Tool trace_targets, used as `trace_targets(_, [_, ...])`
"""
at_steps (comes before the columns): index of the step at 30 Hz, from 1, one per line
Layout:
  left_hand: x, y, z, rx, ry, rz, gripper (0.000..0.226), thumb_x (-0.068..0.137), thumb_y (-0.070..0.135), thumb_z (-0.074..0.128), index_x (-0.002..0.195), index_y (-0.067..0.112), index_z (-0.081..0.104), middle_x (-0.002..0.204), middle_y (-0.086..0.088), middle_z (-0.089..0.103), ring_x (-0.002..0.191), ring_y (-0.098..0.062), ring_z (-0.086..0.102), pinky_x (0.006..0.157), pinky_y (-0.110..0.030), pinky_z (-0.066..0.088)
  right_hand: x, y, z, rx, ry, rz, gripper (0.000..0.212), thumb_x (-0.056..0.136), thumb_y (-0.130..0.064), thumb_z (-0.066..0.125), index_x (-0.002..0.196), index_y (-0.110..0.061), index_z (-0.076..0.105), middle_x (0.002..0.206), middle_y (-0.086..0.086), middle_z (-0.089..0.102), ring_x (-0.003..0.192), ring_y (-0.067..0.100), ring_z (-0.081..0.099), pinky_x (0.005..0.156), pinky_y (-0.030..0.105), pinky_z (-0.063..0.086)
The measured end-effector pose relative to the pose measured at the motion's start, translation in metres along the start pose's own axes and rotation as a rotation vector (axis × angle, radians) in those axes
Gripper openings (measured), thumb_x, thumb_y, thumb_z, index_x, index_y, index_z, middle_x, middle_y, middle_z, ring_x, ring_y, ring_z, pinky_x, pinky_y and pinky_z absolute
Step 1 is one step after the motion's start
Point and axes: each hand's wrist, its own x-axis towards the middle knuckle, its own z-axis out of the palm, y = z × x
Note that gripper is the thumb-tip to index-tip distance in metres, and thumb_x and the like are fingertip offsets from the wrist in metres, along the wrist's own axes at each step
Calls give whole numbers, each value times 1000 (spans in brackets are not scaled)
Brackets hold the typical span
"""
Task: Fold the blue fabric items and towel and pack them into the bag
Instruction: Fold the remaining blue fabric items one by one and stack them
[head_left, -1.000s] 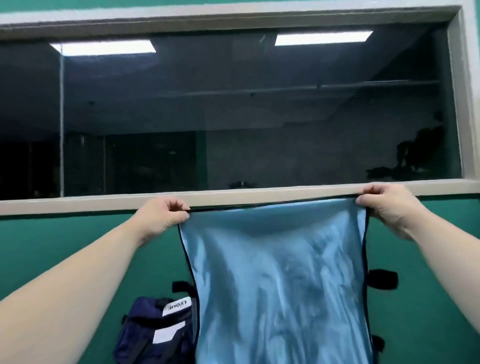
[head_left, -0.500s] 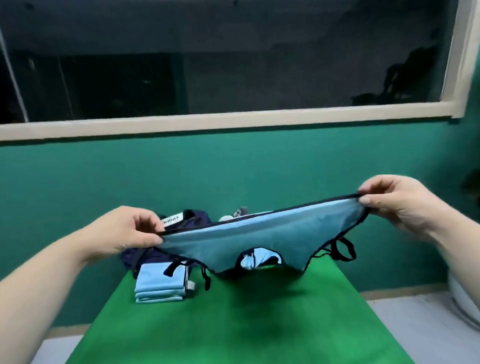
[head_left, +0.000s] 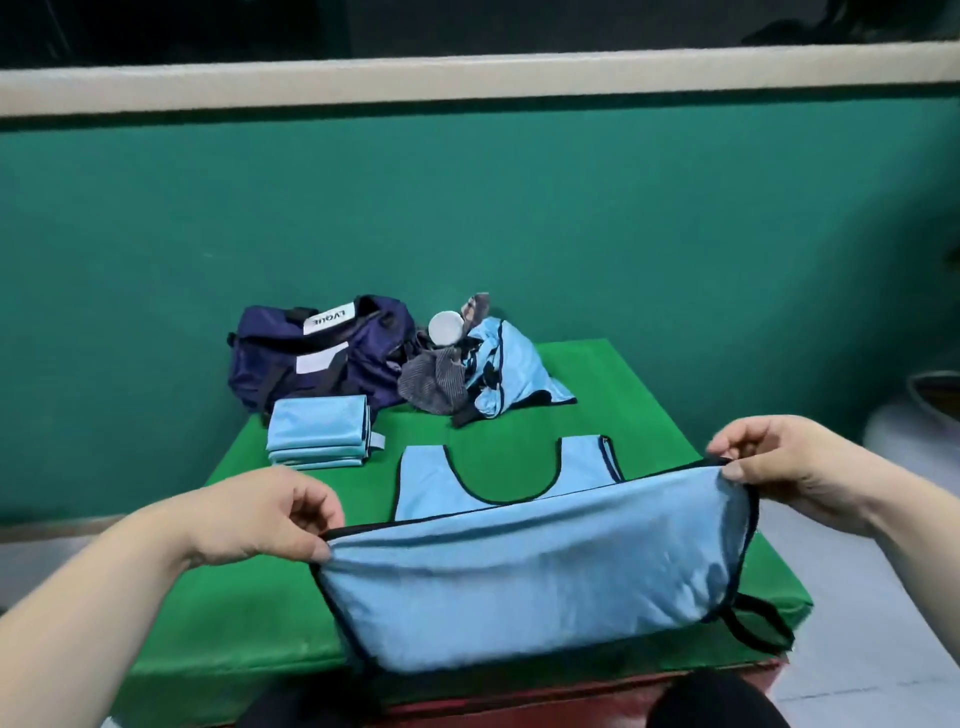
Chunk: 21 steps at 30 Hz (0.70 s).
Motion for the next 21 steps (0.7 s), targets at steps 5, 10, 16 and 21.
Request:
trace_targets(5, [30,-13,-7,-8,80,-48,30,79,-2,77,80,27,75,75,4,69,70,-7,57,68,-20,46,32,14,7,57,36,49,30,63,8,77,89,-2,69,74,9,58,60,14,57,53,17,49])
trace_targets(10, [85,-30,-14,127,246,-145,22,81,3,73,80,25,74,78,4,73,66,-4,59,71,-21,48,85,31,7,72,164,63,25,86,19,51,92,0,66,78,9,67,67,17,63,59,20,56])
trace_targets(16, [170,-45,-23,292,408,-243,23,81,6,65,82,28,68,82,11,69,73,-9,61,63,-16,46,166,59,2,48,303,119,25,85,17,52,89,-3,68,79,11,67,71,21,60,62,27,52])
trace_targets(21, [237,-69,-21,340,448,-282,25,81,4,62,83,29,62,86,8,66,81,-13,60,63,-16,41,232,88,0,-66,398,176,22,82,9,58,84,-8,71,81,15,66,69,23,56,62,29,43])
